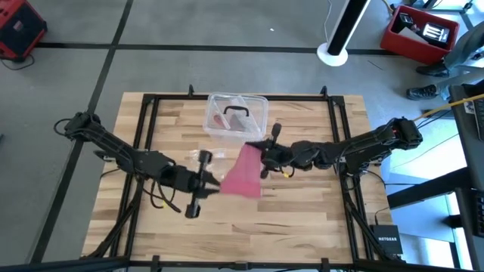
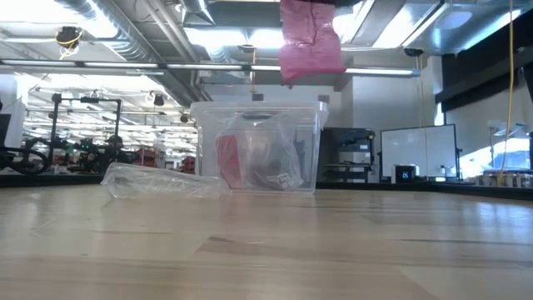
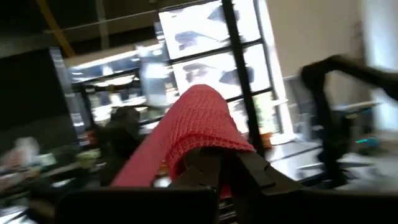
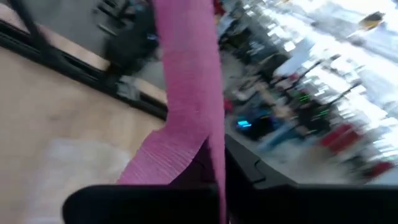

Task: Roll bandage
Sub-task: Roll the pink bandage

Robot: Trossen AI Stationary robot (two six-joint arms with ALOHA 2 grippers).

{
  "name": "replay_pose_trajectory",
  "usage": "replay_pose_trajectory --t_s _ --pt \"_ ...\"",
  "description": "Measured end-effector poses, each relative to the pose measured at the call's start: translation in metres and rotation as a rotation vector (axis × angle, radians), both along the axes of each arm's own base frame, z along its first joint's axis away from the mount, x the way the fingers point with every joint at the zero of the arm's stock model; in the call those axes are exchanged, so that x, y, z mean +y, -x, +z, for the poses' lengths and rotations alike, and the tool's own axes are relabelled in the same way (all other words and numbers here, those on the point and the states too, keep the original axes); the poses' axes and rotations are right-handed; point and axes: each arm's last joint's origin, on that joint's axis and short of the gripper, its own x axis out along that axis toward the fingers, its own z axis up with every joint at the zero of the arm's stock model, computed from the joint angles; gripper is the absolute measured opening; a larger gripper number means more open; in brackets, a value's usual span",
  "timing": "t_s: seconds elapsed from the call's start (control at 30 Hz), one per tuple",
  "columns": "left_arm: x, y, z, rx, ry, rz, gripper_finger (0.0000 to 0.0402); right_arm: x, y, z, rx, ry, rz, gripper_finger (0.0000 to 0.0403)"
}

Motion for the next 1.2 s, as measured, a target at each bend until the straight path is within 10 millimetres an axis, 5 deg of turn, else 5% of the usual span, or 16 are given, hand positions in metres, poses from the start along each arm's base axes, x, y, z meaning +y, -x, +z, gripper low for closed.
replay_pose_trajectory --t_s 0.2,0.37,0.6,0.77,0.97,1.2 --pt "0.011 0.005 0.006 0.015 -0.010 0.179 0.0008 0.013 0.001 -0.004 -0.041 -0.314 0.113 0.0026" --pt "0.012 0.004 0.002 0.057 -0.008 0.183 0.0008 0.014 0.001 -0.004 -0.071 -0.519 0.158 0.0091" --pt "0.014 0.004 0.001 0.068 0.018 0.209 0.0008 0.013 0.006 0.006 -0.129 -0.554 0.165 0.0218" --pt "0.014 0.004 0.001 0.069 0.025 0.223 0.0008 0.012 0.014 0.016 -0.144 -0.580 0.205 0.0272" --pt "0.014 0.004 0.001 0.068 0.027 0.223 0.0008 0.014 0.024 0.014 -0.006 -0.700 0.295 0.0288" --pt "0.014 0.004 0.001 0.070 0.025 0.224 0.0008 0.013 0.028 -0.026 0.232 -0.717 0.198 0.0274"
